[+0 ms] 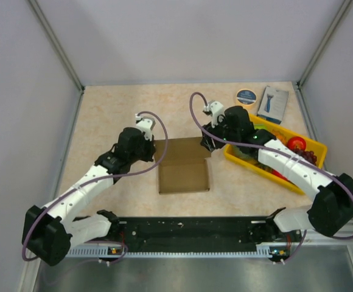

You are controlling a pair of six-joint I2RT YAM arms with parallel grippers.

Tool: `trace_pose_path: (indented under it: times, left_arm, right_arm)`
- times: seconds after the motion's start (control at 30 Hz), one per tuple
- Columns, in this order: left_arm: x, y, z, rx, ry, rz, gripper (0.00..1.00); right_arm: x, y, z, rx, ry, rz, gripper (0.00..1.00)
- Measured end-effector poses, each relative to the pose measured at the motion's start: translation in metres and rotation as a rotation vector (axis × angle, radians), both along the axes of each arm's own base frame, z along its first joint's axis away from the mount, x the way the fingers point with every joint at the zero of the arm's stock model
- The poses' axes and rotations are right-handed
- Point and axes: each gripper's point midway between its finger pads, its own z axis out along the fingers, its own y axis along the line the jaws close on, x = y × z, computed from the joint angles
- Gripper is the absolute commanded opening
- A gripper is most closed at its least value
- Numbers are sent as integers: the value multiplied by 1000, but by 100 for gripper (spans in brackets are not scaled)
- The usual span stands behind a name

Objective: Fold the paper box

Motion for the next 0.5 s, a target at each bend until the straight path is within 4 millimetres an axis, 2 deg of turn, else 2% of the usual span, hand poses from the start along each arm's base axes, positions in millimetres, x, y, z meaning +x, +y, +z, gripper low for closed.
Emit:
trace_pose_path:
  times: [0.23, 0.4, 0.5]
  left_arm:
    - [0, 10, 0, 7, -51, 46, 0]
    - [0, 13, 1, 23, -66, 48, 0]
    - [0, 14, 2, 28, -74, 42, 0]
  right_arm:
    - [6, -35, 18, 23, -21, -80, 53]
    - [15, -48, 7, 67, -30, -52, 52]
    - [22, -43, 1, 84, -49, -12, 54]
